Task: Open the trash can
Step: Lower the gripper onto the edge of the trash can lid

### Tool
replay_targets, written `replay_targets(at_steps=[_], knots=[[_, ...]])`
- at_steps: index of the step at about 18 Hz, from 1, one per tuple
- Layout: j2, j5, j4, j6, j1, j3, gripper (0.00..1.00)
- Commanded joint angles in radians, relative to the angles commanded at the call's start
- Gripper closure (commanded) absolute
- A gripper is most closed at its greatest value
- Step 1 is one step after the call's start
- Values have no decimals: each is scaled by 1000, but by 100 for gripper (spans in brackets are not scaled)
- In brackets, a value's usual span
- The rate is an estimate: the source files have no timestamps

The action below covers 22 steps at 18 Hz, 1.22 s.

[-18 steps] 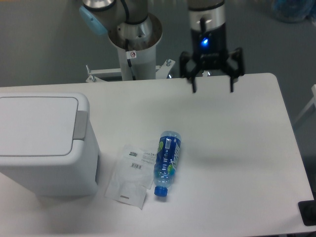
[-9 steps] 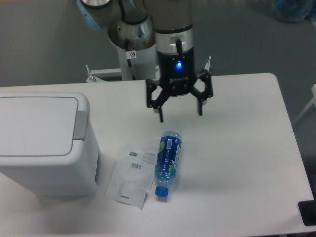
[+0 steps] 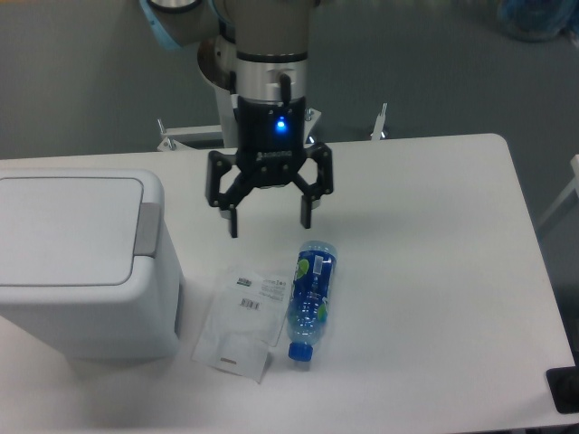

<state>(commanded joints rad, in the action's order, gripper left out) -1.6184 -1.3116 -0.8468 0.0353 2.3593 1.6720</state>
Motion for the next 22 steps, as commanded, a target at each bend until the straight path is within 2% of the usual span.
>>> replay_targets(at_steps=[11, 22], knots=[[-8, 0, 0, 2, -64, 8, 0], [-20, 0, 2, 3, -91, 28, 0]])
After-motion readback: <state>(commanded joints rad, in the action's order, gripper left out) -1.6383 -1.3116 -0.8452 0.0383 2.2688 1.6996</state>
